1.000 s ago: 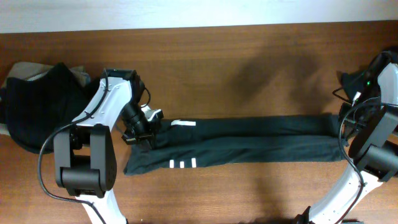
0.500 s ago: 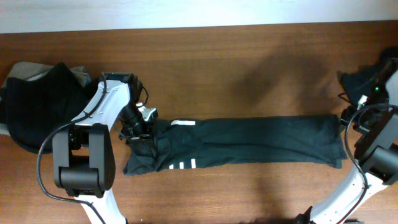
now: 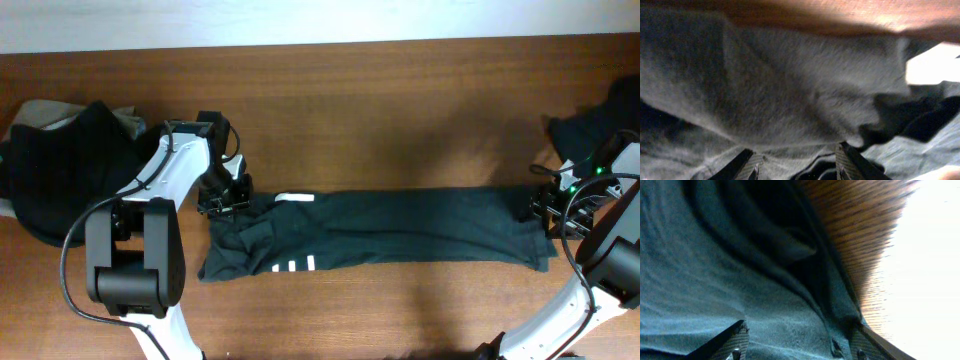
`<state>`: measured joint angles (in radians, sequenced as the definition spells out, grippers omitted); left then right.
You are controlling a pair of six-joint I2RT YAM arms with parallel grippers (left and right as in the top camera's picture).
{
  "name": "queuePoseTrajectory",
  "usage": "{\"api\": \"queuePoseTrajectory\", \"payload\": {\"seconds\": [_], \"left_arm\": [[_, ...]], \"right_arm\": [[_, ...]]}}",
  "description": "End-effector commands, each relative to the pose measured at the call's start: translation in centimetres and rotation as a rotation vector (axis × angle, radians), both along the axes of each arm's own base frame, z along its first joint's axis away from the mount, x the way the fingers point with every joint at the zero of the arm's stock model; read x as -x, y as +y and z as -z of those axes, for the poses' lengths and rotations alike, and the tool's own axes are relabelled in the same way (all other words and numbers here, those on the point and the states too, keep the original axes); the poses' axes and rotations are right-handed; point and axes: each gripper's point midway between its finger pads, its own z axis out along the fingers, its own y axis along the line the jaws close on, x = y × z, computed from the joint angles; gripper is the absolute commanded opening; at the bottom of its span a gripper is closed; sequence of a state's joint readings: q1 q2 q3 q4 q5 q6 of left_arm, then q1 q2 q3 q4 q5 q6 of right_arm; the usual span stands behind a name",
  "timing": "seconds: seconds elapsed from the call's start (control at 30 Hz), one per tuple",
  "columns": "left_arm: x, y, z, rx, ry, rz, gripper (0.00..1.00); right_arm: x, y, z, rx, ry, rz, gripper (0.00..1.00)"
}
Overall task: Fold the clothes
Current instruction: 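Release the folded edge and regrasp the shirt's left and right ends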
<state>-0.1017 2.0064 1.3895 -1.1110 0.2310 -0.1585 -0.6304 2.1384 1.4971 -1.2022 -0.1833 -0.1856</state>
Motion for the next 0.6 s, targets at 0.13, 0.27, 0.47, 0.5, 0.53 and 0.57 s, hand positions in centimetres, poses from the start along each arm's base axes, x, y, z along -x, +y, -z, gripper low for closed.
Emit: {"api": "queuePoseTrajectory", "payload": {"seconds": [0.13,0.27,0.47,0.5,0.53,0.57], "left_arm": [[-0.3,0.4,1.7,0.034,-0.062,-0.044,0.27],[-3.6,2.3,2.3,-0.034,-0.191,-0.115,0.26],[-9.1,3.6,1.6,-0.078,-0.399,-0.231,0.27],[-10.4,3.9,1.3,-0.082,-0.454,-0.249,0.27],[-11.9,3.8,0.7,-0.068,-0.517,-0.256,0.33],[-13.8,3.7,-0.2,-0.053,-0.604,-0.261,0.35]], "right_arm": [[-1.2,-0.3,1.8,0.011,-0.045,0.022,0.24],[-3.8,-1.1,2.2,0.069,-0.135,0.029,0.24],[-9.7,0.2,2.3,0.181,-0.285,-0.039,0.29],[-11.0,0.2,2.2,0.200,-0.323,-0.018,0.29],[-12.1,0.3,2.1,0.215,-0.355,-0.003,0.30],[-13.1,0.6,1.9,0.225,-0.385,-0.013,0.33]]}}
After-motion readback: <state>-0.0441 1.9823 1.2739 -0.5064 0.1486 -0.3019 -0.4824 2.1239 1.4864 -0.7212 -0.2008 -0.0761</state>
